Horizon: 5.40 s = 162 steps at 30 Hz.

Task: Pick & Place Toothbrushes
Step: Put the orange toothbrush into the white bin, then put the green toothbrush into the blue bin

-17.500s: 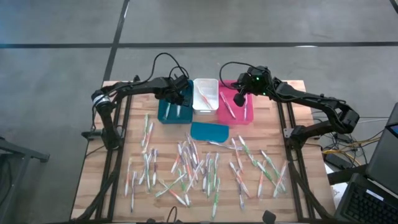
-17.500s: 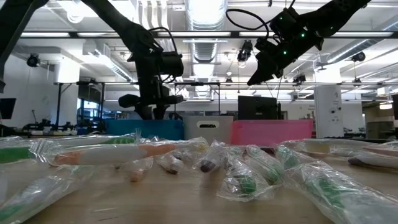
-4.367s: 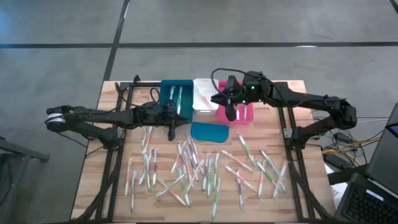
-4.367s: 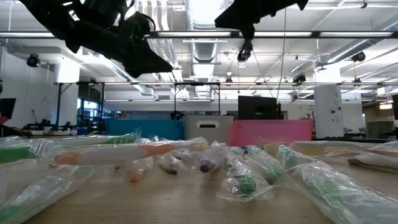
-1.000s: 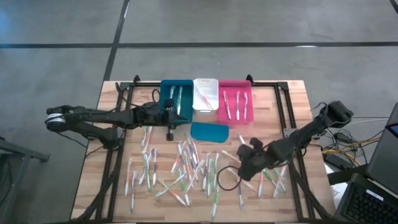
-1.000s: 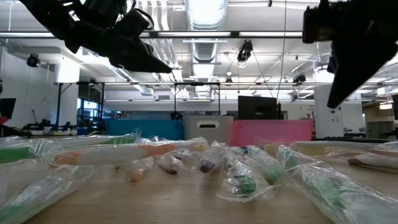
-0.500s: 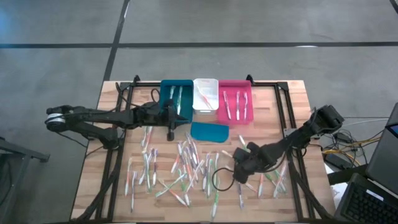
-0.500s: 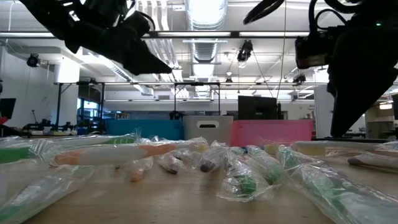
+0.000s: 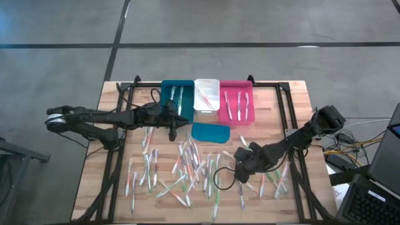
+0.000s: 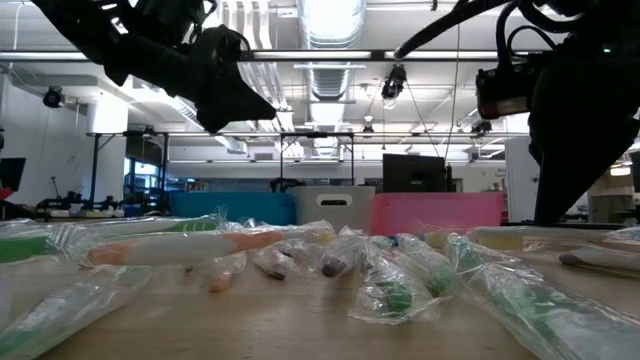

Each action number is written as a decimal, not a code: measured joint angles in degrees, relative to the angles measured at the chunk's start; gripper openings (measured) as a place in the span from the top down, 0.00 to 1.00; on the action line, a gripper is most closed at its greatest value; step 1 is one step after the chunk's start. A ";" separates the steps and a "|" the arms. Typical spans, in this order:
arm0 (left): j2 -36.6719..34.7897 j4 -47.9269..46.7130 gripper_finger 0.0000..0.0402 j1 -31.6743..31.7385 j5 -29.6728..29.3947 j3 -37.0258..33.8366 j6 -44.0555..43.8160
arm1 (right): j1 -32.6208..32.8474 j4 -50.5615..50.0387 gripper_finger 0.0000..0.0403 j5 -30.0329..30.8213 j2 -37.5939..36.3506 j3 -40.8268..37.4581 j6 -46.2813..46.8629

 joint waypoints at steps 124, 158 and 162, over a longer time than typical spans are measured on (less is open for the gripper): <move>0.00 -1.11 0.87 0.01 0.00 0.00 -0.07 | -54.16 8.81 0.78 -9.57 24.33 34.21 -30.03; 0.00 -2.98 0.87 -0.02 0.39 0.00 -1.23 | -54.96 3.35 0.90 -13.26 0.68 34.14 -64.15; 0.00 -8.39 0.87 -0.02 0.61 0.00 -1.27 | -54.99 -0.97 0.97 -13.25 0.04 32.92 -68.16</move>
